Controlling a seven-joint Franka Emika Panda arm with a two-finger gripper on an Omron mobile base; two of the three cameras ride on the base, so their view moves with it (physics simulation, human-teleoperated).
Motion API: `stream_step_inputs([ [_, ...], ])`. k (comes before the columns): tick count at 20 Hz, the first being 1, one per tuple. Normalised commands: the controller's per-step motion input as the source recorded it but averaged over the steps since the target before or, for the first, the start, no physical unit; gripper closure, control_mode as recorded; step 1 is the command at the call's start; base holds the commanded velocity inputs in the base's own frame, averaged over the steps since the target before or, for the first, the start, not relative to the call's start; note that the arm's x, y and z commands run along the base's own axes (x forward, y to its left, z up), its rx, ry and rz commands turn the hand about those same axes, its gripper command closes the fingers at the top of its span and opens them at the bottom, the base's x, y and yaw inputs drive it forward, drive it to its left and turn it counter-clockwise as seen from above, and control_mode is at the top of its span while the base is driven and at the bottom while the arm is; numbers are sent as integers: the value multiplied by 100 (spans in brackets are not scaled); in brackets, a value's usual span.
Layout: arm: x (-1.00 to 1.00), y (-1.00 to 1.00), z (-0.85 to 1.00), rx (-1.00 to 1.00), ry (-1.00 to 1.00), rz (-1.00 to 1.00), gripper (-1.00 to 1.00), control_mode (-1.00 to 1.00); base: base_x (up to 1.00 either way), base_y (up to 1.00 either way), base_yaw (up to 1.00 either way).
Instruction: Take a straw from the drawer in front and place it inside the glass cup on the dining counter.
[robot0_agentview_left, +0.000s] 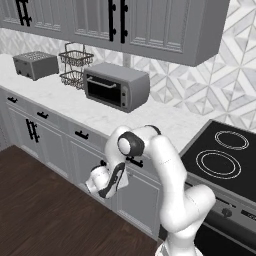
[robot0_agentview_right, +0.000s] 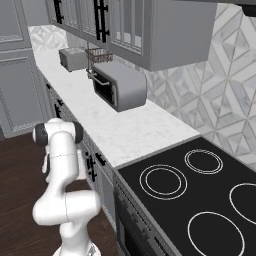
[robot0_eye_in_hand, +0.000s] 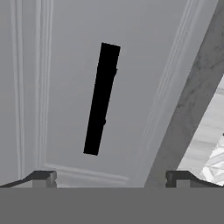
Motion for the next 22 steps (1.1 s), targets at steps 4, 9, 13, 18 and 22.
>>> stream_step_inputs([
  [4,61,0,-29,0,0,0,-100,-100,0,0,0],
  [9,39,0,-23,0,0,0,-100,-100,0,0,0],
  [13,12,-7,-7,0,0,3,-100,-100,0,0,0],
  [18,0,-21,0,0,-2,2,-100,-100,0,0,0],
  [22,-3,-27,3,0,-7,0,-100,-100,0,0,0],
])
